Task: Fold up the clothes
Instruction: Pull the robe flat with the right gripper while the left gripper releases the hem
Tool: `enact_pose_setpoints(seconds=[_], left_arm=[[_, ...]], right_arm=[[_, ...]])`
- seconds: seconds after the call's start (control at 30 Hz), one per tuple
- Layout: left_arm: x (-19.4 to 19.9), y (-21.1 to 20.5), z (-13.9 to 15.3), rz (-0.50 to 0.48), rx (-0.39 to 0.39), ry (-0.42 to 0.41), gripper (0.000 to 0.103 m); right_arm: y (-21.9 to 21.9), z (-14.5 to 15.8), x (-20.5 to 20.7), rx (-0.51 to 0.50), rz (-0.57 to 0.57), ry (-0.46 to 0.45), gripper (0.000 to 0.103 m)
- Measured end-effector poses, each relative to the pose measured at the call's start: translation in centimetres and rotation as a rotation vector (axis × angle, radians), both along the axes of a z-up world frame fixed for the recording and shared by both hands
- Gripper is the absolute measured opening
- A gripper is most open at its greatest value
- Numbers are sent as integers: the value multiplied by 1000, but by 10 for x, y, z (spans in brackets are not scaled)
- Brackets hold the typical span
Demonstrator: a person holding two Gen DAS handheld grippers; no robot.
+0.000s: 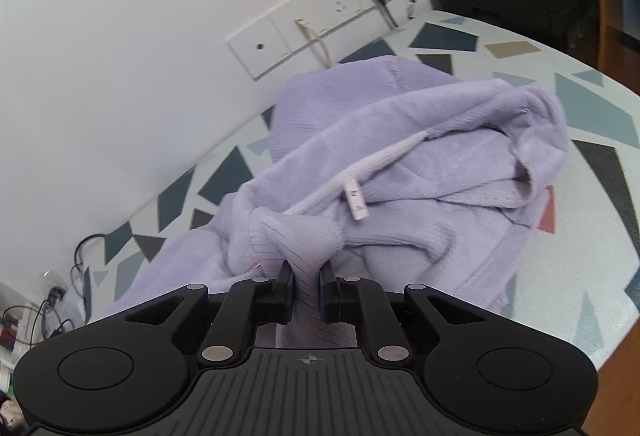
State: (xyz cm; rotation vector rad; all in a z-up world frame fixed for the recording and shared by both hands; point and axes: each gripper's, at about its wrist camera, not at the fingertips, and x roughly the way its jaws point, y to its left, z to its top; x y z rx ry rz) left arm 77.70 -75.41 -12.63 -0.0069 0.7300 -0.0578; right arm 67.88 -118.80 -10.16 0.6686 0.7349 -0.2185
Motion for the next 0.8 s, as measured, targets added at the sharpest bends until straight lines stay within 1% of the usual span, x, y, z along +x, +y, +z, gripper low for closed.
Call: enact_pose_setpoints(seconds=[0.1,0.13,0.2,0.23,0.27,0.3,0.33,0.37,0.4,0.47,0.53,0.57,0.6,0.63,0.67,0.7,0.73,0.8], left_arm=[[10,17,28,79,29,-110,9],[11,18,31,82,40,-127,9],[12,18,36,80,64,-155,20],[10,13,32,50,82,-150,26],[6,7,27,13,101,-142,44],[2,2,21,-24,117,-136,68],[-5,-2,15,-65,123,-136,76],[-12,-5,10,-114,122,-136,81],[-19,-9,4,-161,122,-130,82],[-31,-15,-7,-247,119,-82,89],[-38,-18,-19,-305,87,-19,90],[-40,-19,-25,-318,66,22,90],[-43,-20,-31,-326,44,56,90],[-47,-18,-34,-324,21,67,90],[-51,-16,-37,-322,-2,79,90],[-55,-15,-41,-319,-25,91,90],[-58,-13,-44,-317,-48,101,90],[-64,-9,-47,-317,-92,112,94]], right_arm=[[9,5,7,45,43,-33,10],[15,7,10,43,57,-41,11],[24,11,16,23,77,-50,11],[26,12,18,12,84,-52,11],[28,13,21,1,90,-55,11],[28,13,22,-8,92,-57,11],[26,14,23,-9,93,-59,11],[24,13,22,-1,91,-63,11],[21,13,22,6,89,-68,11],[15,14,21,15,72,-77,11],[8,13,22,34,56,-81,11],[5,12,22,51,48,-89,13],[5,11,20,62,43,-107,24],[6,10,19,69,42,-119,45],[8,7,17,61,52,-109,53],[10,3,14,53,62,-100,56],[12,0,12,44,72,-90,57],[17,-7,8,28,92,-70,62]])
